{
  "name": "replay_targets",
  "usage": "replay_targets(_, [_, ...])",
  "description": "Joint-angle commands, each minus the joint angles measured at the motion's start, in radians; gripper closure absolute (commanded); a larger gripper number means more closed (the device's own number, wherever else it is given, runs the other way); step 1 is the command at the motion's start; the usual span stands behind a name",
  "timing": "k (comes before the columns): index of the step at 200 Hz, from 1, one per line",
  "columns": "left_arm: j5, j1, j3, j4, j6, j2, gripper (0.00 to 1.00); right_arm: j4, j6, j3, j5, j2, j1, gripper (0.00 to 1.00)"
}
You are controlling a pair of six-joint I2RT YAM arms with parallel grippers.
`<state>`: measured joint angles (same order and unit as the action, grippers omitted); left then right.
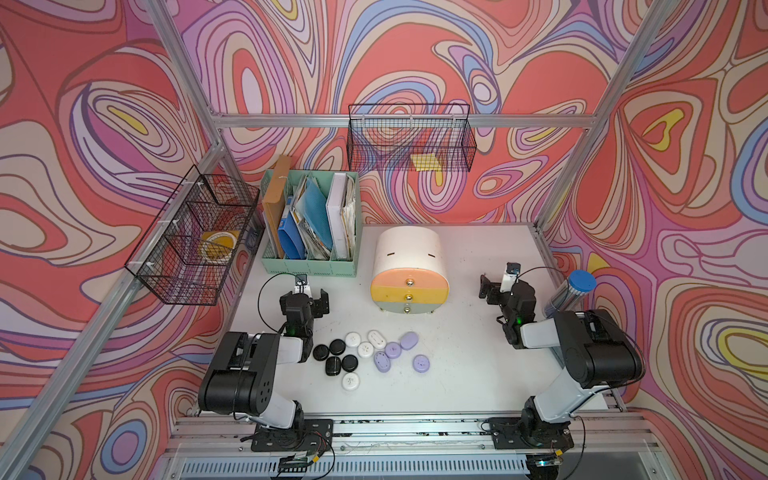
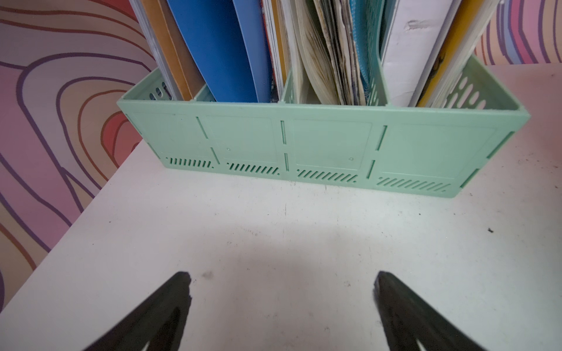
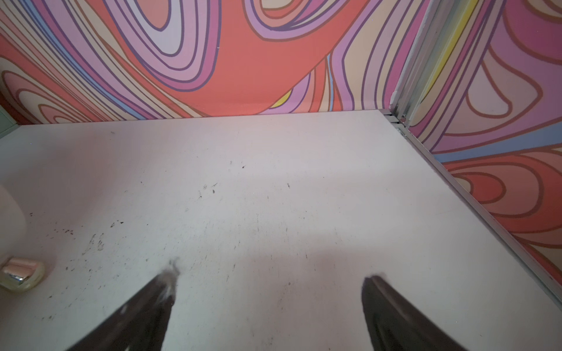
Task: Put the bluetooth earphones in the drawer according to color
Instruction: Adjust the storage box at the center of the board.
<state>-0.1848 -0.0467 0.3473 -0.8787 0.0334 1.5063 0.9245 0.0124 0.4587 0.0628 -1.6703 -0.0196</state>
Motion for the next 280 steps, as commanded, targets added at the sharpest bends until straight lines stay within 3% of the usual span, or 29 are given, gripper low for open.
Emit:
replay_targets(1, [-0.043,-0.003,-0.046,-0.025,0.003,-0.109,0.01,-0.079,-0.014,0.007,-0.034,0.096,0.006,0.02])
replay_targets(42, [-0.073,-0.013,-0.097,0.025,0.021,-0.328,0.01,-0.247,0.043,0.016,-0.050,0.254,0.006,0.02])
replay_targets(69, [-0.044,-0.015,-0.068,0.182,0.142,-0.470,0.01,-0.384,0.149,0.047,-0.074,0.374,0.006,0.02])
replay_targets(103, [0.058,-0.015,-0.021,0.414,0.307,-0.621,0.01,-0.732,0.288,0.189,-0.110,0.465,0.006,0.02])
replay_targets(123, [0.121,-0.015,0.005,0.558,0.451,-0.685,0.01,-0.848,0.338,0.230,-0.220,0.491,0.006,0.02])
replay_targets(149, [0.252,-0.015,0.008,0.632,0.560,-0.706,0.01,-0.924,0.362,0.224,-0.353,0.549,0.006,0.02])
replay_targets(173, [0.395,-0.015,0.014,0.657,0.604,-0.673,0.01,-0.976,0.457,0.174,-0.357,0.616,0.006,0.02])
replay_targets(210, [0.527,-0.015,0.073,0.751,0.555,-0.646,0.01,-0.986,0.454,0.159,-0.532,0.602,0.006,0.02])
replay_targets(240, [0.626,-0.015,0.046,0.683,0.524,-0.666,0.01,-0.929,0.455,0.111,-0.590,0.612,0.006,0.02])
replay_targets(254, [0.618,-0.015,0.044,0.701,0.532,-0.667,0.01,-0.906,0.468,0.110,-0.643,0.598,0.006,0.02])
replay_targets(280, [0.480,-0.013,-0.009,0.705,0.660,-0.666,0.01,-0.842,0.490,0.086,-0.723,0.590,0.006,0.02])
